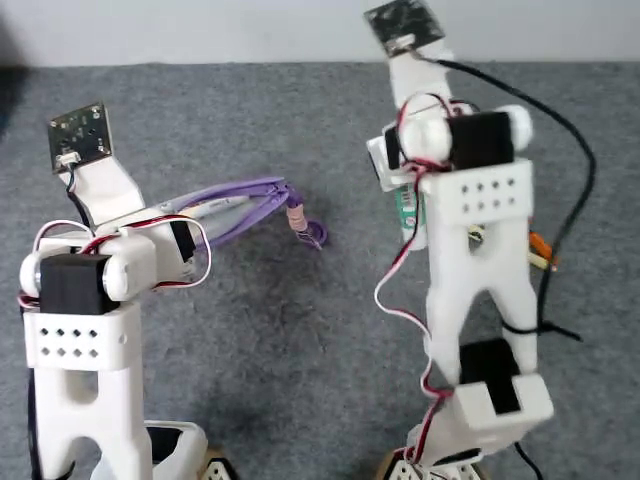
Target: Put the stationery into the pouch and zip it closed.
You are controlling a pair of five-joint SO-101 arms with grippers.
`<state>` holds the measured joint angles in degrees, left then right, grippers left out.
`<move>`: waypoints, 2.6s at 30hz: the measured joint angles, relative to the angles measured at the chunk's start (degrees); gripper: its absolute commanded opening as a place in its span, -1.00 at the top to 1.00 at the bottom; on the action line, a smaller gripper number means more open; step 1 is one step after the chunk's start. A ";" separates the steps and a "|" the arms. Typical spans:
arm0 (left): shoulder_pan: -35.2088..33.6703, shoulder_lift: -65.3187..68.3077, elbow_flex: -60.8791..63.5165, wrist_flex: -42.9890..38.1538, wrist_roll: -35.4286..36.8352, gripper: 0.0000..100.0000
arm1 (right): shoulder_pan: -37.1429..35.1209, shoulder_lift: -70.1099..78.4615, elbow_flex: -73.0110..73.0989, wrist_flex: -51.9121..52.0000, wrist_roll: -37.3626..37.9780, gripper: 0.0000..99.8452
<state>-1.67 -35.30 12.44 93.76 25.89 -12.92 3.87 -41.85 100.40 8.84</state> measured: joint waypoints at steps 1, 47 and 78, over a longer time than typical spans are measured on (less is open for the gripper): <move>0.00 0.00 0.00 0.00 0.00 0.98 | -0.53 -1.49 0.00 0.00 -1.76 0.98; 0.00 0.00 0.53 -1.58 0.00 0.98 | -28.22 -55.65 69.80 -70.24 -20.31 0.98; 0.00 0.00 0.53 -1.58 0.00 0.98 | -29.98 -35.43 89.14 -118.42 -10.11 0.98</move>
<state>-1.67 -35.30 12.97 92.18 25.89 -42.90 -31.56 47.30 -18.02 -1.27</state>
